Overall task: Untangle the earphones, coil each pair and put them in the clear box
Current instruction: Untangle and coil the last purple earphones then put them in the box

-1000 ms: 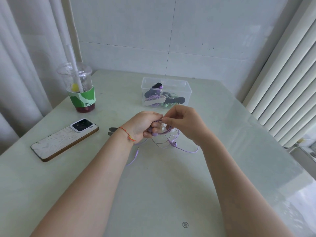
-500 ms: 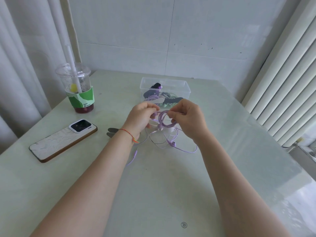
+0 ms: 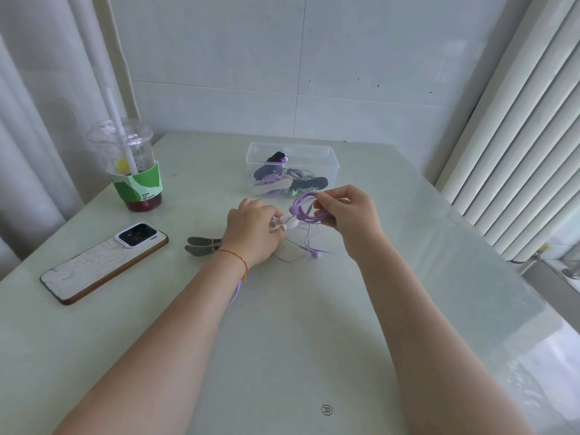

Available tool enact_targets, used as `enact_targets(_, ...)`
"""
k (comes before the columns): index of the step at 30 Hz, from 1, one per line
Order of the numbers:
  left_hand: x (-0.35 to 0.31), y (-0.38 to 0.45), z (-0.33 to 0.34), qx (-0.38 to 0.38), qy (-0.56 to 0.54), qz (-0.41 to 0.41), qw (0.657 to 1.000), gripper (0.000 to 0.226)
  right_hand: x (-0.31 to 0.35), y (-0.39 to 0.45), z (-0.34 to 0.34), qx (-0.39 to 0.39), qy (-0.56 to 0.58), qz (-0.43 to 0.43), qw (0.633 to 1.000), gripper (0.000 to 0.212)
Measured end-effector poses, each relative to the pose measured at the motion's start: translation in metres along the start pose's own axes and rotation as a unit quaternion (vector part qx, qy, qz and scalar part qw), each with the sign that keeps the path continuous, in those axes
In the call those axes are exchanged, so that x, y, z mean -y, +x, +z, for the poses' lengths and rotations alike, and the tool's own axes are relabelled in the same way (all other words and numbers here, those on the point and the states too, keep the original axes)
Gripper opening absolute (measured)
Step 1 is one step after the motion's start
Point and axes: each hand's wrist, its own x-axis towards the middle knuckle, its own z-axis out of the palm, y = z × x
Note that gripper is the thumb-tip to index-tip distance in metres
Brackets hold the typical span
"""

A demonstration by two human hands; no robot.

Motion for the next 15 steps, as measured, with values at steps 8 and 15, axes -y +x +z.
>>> enact_targets(8,0.001,0.0,-0.011,-0.055,-0.06,0.032,0.996,0.035,-0.001,0.002,-0.005,0.087,0.191,0.103,0.972,0.007)
enact_targets(15,-0.005,0.0,-0.021,-0.059,-0.252,-0.111,0.96,0.023,0.0,0.004,-0.009,0.072,0.191,0.097,0.974,0.009)
